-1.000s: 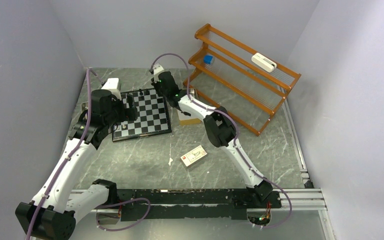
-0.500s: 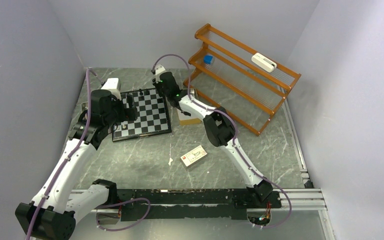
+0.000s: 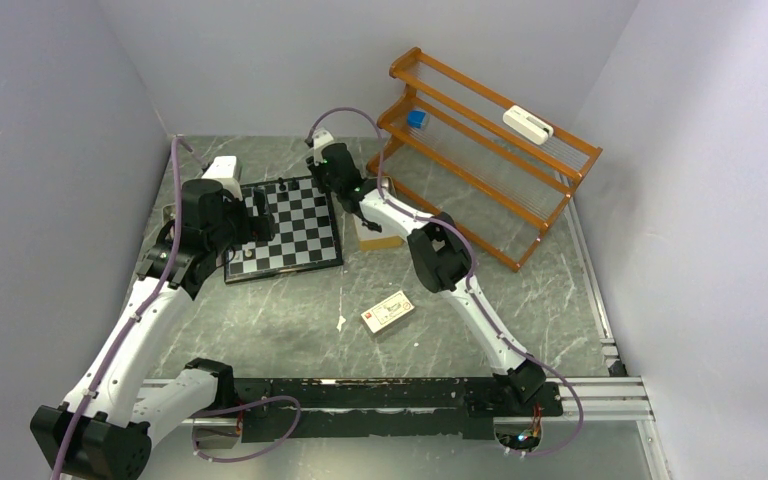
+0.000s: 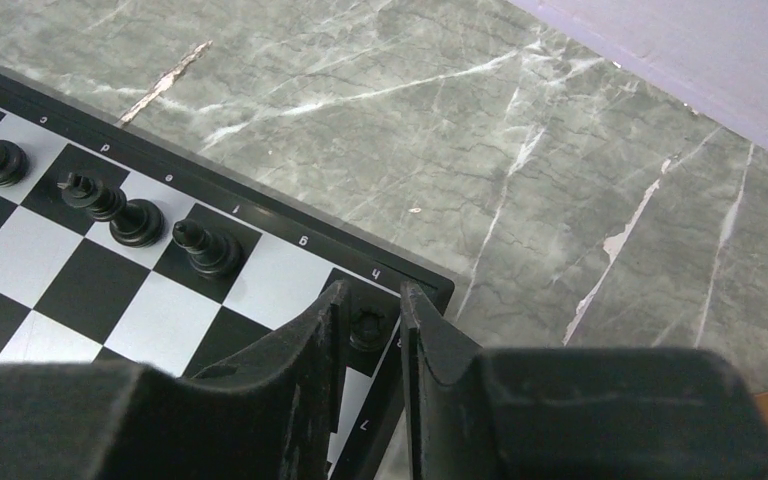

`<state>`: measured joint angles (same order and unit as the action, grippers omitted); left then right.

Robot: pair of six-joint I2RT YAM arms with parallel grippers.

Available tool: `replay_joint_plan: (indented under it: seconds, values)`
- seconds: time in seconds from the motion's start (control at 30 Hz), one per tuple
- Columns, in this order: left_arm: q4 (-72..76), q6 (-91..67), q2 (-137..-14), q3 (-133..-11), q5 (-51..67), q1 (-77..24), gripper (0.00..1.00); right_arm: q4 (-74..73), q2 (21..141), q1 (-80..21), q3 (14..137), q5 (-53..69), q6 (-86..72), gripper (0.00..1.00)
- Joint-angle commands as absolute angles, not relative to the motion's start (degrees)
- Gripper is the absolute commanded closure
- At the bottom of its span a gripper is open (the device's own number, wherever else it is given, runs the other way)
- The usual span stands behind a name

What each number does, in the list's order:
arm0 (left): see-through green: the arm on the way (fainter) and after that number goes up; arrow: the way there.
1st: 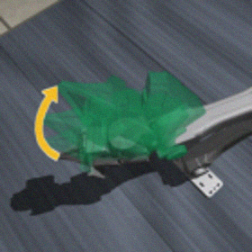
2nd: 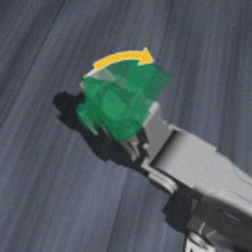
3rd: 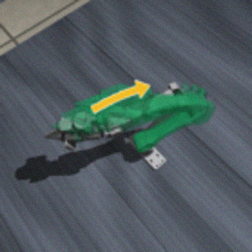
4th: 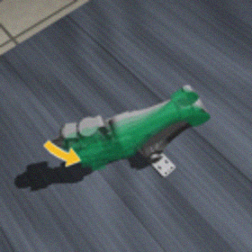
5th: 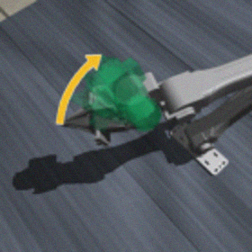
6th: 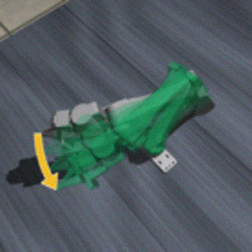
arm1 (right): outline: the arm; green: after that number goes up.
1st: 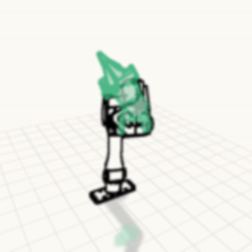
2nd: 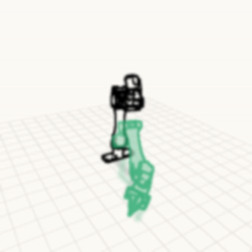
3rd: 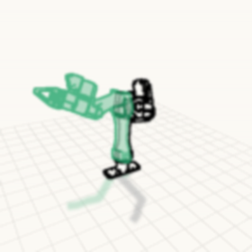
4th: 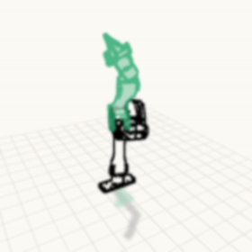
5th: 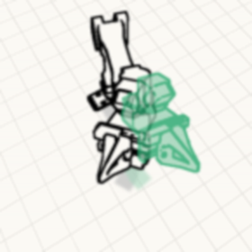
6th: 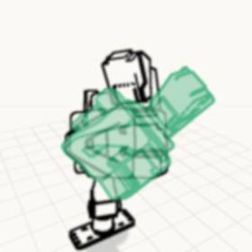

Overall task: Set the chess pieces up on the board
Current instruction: Place the chess piece on the chessboard.

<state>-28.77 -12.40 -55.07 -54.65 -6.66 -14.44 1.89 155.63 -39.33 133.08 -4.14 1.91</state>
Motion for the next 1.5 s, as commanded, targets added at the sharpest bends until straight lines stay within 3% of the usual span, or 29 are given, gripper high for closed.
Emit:
replay_joint_plan:
  seconds: [0.0,0.5,1.47]
  values:
    - [-28.14,-12.62,-54.39,-54.14,-6.55,-14.06,0.02,2.84,157.59,-39.11,134.93,-3.01,0.89,0.73]
    - [-27.96,-12.66,-54.14,-54.05,-6.33,-13.97,0.02,4.41,157.55,-39.12,135.22,-2.72,0.88,0.81]
    - [-27.95,-12.66,-53.96,-54.04,-6.37,-13.97,0.02,5.27,158.65,-39.04,134.96,-2.10,0.09,0.80]
